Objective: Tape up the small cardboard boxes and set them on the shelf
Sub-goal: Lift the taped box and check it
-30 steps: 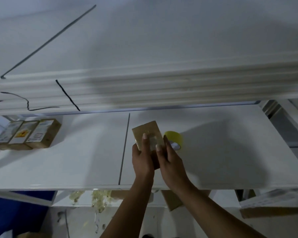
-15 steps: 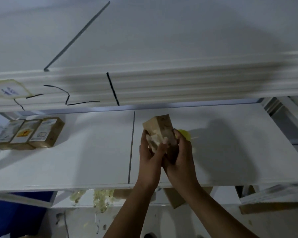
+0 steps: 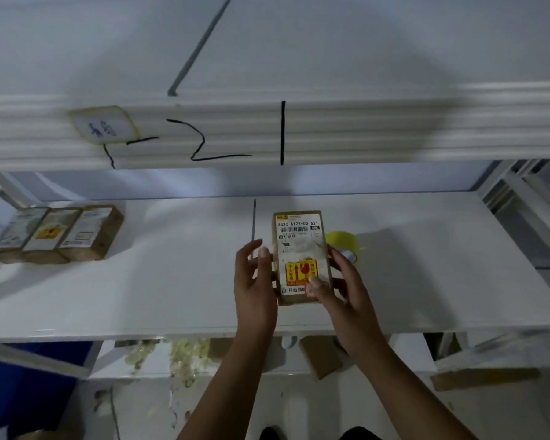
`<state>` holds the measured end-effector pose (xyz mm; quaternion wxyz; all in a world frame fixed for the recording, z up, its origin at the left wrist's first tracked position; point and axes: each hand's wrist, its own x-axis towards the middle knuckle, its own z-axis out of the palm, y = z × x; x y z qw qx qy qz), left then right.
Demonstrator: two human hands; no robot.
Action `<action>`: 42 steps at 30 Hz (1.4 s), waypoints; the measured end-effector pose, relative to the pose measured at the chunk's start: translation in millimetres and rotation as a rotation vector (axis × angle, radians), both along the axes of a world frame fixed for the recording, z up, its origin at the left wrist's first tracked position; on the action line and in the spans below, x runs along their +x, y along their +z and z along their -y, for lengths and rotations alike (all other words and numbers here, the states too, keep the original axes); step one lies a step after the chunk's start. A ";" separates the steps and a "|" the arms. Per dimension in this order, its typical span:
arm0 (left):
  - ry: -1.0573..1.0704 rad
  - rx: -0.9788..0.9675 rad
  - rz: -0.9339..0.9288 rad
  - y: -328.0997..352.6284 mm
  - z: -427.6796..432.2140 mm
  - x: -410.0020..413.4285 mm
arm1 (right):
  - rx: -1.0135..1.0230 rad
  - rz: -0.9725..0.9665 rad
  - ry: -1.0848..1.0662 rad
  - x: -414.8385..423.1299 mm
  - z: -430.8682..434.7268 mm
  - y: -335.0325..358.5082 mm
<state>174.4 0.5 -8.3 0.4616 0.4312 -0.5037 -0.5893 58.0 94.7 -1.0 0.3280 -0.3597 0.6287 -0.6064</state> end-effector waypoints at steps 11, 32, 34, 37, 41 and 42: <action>0.142 0.031 0.023 22.5 -42.9 54.8 | -0.024 -0.070 0.318 26.4 6.5 13.5; 0.189 -0.076 0.337 -13.3 103.8 260.0 | 0.204 -0.107 0.288 217.0 178.8 -11.1; 0.152 -0.091 0.403 -24.6 133.4 276.2 | 0.235 -0.106 0.257 233.5 203.3 -21.6; 0.081 -0.061 0.431 -39.6 172.3 295.8 | 0.290 -0.102 0.222 253.7 238.5 -38.0; 0.055 -0.001 0.437 -58.0 214.7 309.3 | 0.350 -0.119 0.168 273.8 280.7 -54.7; 0.070 0.015 0.442 -62.1 222.2 310.6 | 0.372 -0.122 0.164 277.5 290.4 -58.1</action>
